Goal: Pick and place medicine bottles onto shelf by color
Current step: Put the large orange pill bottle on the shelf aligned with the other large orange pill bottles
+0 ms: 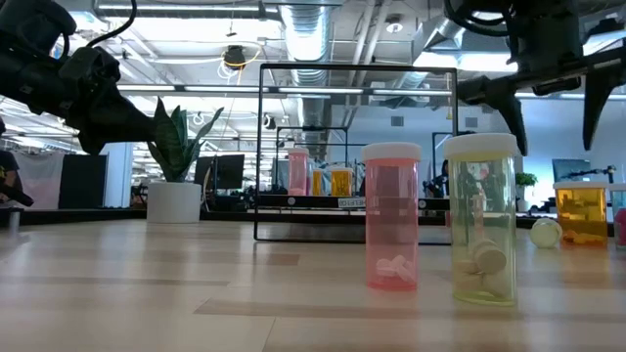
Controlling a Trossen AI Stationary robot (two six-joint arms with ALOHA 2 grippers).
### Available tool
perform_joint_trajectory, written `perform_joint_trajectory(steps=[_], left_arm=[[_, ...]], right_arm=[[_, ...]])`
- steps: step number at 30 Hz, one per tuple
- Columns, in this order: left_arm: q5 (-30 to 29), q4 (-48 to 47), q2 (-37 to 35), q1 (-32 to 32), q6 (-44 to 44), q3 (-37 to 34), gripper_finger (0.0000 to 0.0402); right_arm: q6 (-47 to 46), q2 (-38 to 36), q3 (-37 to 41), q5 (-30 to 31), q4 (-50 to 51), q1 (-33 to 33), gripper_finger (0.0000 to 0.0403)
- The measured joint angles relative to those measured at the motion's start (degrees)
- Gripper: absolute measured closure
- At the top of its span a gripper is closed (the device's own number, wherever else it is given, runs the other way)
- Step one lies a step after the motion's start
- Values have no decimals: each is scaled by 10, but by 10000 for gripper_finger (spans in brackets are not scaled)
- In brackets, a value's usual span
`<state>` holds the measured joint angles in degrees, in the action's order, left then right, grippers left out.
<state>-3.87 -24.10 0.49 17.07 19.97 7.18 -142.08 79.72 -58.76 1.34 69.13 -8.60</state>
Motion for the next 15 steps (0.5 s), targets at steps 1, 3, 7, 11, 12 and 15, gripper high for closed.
perform_joint_trajectory(steps=[1, 3, 7, 11, 12, 15], left_arm=[[0, 0, 0, 0, 0, 0, 274], [0, 0, 0, 0, 0, 0, 274], [0, 0, 0, 0, 0, 0, 274], [0, 0, 0, 0, 0, 0, 274], [0, 0, 0, 0, 0, 0, 274], [0, 0, 0, 0, 0, 0, 274]], right_arm=[[2, 1, 0, 0, 6, 0, 126], [16, 1, 0, 0, 13, -7, 127], [46, 1, 0, -1, 43, -17, 126], [69, 1, 0, 1, 78, -17, 112], [75, 1, 0, 5, 83, -17, 105], [90, 1, 0, 36, 88, -17, 81]])
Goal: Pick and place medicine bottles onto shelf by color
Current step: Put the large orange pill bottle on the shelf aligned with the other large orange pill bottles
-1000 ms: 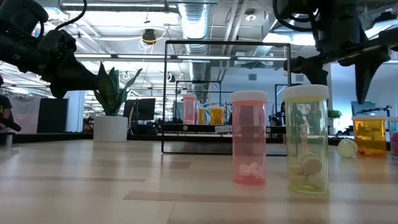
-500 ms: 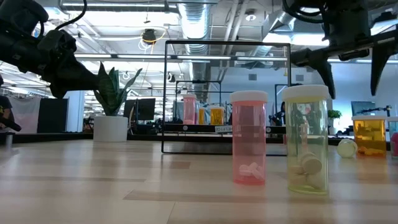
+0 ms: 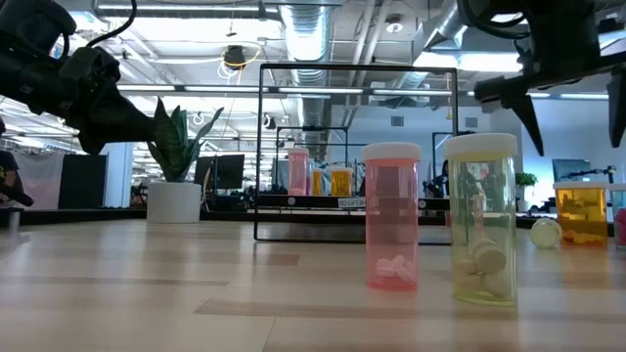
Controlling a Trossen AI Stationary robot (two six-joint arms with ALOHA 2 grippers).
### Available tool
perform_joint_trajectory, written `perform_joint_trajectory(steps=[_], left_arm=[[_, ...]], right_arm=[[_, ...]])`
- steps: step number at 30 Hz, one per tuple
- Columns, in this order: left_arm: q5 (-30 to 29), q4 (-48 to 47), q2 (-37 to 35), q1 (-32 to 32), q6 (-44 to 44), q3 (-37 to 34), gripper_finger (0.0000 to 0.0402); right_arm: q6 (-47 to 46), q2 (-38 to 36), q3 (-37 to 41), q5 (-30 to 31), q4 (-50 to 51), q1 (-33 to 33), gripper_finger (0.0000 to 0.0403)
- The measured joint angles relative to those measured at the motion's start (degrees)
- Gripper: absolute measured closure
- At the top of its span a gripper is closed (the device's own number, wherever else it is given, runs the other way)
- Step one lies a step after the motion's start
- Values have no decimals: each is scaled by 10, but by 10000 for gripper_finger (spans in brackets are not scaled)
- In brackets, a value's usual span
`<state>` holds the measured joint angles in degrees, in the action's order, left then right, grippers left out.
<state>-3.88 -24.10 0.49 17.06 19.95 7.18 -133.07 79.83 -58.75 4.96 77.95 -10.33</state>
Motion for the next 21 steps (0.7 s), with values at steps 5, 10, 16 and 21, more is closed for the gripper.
perform_joint_trajectory(steps=[5, 10, 16, 21], left_arm=[[0, 0, 0, 0, 0, 0, 274], [0, 0, 0, 0, 0, 0, 274], [0, 0, 0, 0, 0, 0, 274], [0, 0, 0, 0, 0, 0, 274]], right_arm=[[39, -7, 26, 16, -8, 29, 48], [98, -36, 55, 7, -54, 75, 46], [180, -74, 104, -36, -105, 139, 48], [246, -96, 158, -96, -177, 185, 49]])
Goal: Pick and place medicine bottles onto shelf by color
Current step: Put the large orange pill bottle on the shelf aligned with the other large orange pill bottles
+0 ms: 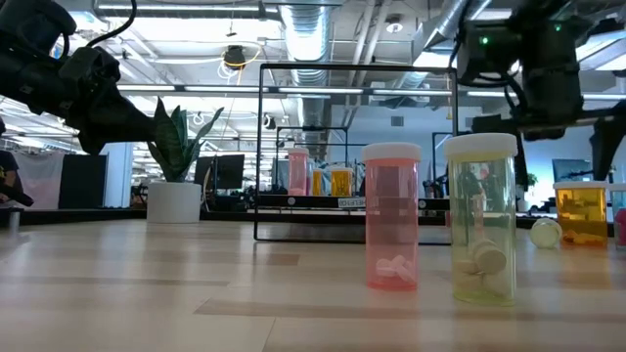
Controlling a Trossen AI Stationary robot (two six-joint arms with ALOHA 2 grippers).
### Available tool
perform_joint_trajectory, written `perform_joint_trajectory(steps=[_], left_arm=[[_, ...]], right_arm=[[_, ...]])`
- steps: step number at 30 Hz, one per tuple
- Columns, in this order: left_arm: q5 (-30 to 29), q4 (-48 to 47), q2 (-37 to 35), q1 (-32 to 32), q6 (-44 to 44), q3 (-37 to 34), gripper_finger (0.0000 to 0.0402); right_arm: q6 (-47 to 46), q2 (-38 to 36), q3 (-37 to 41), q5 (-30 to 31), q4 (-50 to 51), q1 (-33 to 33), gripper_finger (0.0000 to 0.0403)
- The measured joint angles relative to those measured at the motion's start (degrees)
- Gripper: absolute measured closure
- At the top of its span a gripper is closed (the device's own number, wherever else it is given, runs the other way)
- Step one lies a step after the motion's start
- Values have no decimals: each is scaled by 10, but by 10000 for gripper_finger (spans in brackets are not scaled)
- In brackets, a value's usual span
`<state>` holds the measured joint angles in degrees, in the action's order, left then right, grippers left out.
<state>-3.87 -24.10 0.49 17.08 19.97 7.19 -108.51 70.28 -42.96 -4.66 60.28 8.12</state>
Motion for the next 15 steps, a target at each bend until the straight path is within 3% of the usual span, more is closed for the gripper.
perform_joint_trajectory(steps=[6, 15], left_arm=[[0, 0, 0, 0, 0, 0, 274], [0, 0, 0, 0, 0, 0, 274]], right_arm=[[65, 2, 23, -35, -45, 12, 46], [114, 1, 23, -63, -44, -32, 53]])
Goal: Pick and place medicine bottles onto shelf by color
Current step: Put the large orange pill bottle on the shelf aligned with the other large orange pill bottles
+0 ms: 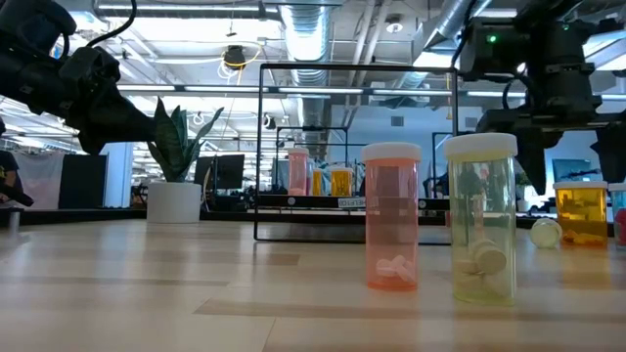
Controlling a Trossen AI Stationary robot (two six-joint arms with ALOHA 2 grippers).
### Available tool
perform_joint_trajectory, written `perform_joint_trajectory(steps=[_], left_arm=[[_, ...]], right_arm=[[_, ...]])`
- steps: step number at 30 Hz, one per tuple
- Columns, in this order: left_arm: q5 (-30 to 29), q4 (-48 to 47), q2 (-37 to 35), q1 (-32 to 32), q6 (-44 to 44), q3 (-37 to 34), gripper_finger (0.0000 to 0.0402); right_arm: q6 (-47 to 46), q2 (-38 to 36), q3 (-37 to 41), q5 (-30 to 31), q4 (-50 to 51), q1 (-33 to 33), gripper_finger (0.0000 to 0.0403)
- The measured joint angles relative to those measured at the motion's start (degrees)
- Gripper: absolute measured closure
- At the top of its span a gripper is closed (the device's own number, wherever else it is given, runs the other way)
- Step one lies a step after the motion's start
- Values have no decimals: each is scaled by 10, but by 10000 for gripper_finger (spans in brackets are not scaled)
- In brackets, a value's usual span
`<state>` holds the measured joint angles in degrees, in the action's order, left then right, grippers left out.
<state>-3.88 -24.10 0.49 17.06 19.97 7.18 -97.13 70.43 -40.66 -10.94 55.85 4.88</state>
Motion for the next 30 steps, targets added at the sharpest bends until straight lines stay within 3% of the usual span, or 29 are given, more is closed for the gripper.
perform_joint_trajectory(steps=[8, 25, 30], left_arm=[[0, 0, 0, 0, 0, 0, 274], [0, 0, 0, 0, 0, 0, 274], [0, 0, 0, 0, 0, 0, 274]], right_arm=[[3, 1, 0, 21, -5, -26, 76], [-12, 12, -1, 20, -15, -26, 188], [-35, 11, -1, 20, -16, -25, 198]])
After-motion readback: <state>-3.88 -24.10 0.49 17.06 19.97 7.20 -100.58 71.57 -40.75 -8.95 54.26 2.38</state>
